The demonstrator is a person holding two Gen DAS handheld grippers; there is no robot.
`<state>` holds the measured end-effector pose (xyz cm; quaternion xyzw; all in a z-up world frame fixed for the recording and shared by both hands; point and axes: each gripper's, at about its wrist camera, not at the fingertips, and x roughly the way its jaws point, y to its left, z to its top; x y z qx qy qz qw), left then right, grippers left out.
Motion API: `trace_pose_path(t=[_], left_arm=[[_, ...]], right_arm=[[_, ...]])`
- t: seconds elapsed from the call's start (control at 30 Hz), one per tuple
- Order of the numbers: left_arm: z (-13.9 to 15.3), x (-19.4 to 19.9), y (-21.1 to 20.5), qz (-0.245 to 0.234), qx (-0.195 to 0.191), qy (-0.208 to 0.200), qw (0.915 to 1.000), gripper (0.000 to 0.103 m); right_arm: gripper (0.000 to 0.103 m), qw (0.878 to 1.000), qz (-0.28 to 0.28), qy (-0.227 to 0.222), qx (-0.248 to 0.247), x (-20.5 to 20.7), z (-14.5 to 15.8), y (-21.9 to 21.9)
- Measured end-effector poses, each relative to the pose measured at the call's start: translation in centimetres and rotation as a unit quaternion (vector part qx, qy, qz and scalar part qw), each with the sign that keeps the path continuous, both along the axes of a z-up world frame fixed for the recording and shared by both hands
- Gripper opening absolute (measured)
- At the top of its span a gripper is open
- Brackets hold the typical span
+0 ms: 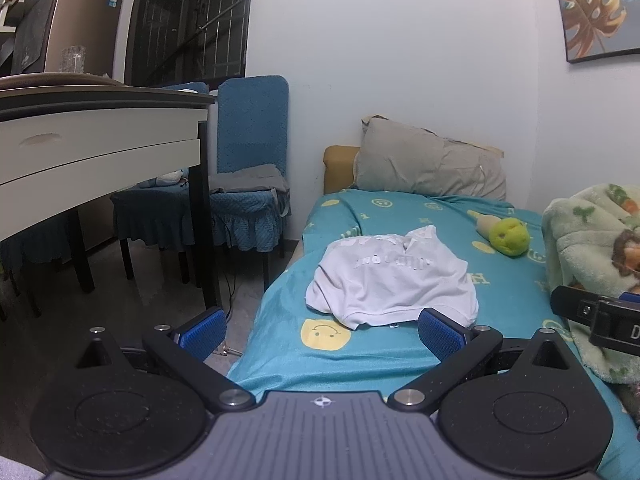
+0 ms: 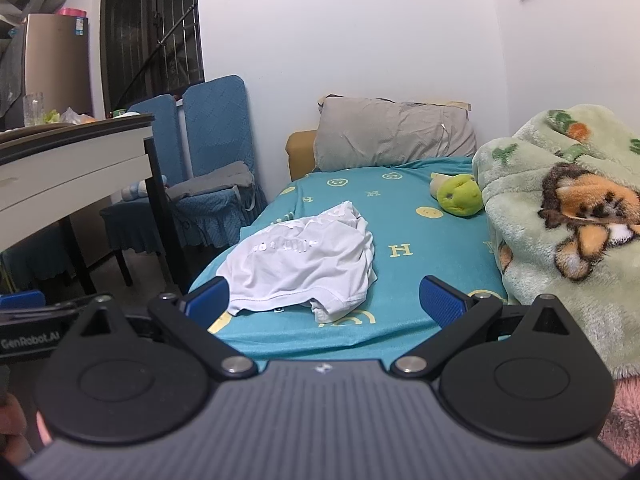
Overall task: Fold clothes
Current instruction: 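Move both grippers toward the crumpled white T-shirt on the bed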
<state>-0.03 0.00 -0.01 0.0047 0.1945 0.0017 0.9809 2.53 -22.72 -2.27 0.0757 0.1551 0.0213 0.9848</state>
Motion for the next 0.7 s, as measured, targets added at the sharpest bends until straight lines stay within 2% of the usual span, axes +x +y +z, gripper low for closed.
trace_pose_path(t=[0.3,0.7], left_arm=[[-0.1,-0.2,0.0,0.006,-0.008,-0.002,1.0000,0.103],[0.0,0.2,0.2,0.001,-0.013,0.002,0.9999,0.103]], right_arm=[[0.103,1.000,0.006,0.015,-0.020,0.3,-0.2,0.5],[0.103,1.000,0.000,0.001,-0.017,0.1,-0.3,0.4]])
